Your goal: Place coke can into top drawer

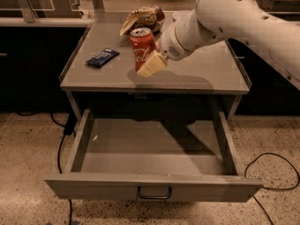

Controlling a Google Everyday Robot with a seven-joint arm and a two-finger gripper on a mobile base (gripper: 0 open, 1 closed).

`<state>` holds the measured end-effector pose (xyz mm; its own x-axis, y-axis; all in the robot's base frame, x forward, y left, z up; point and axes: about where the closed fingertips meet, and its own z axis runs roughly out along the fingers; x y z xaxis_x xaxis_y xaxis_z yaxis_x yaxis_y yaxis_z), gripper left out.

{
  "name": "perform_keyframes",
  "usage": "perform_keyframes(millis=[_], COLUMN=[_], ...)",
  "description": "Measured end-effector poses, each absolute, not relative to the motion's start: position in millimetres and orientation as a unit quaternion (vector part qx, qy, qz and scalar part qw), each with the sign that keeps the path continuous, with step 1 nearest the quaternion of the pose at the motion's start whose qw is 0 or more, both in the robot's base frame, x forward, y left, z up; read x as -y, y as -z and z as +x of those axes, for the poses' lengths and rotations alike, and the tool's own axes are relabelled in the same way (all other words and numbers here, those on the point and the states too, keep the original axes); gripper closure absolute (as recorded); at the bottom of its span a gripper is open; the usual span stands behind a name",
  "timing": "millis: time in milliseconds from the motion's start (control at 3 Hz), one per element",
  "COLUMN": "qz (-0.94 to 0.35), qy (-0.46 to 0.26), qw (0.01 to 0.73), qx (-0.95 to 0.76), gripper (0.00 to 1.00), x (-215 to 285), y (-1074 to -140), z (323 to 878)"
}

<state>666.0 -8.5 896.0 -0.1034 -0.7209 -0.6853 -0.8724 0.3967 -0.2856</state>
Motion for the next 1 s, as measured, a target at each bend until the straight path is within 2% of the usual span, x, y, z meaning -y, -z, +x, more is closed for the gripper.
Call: perform_keyframes(millis=[1000], qz=[-0.544], qy=[-0.104], qw=[0.34], qx=[-0.76], gripper=[1.0], x=[45], y=[-868], z=[591])
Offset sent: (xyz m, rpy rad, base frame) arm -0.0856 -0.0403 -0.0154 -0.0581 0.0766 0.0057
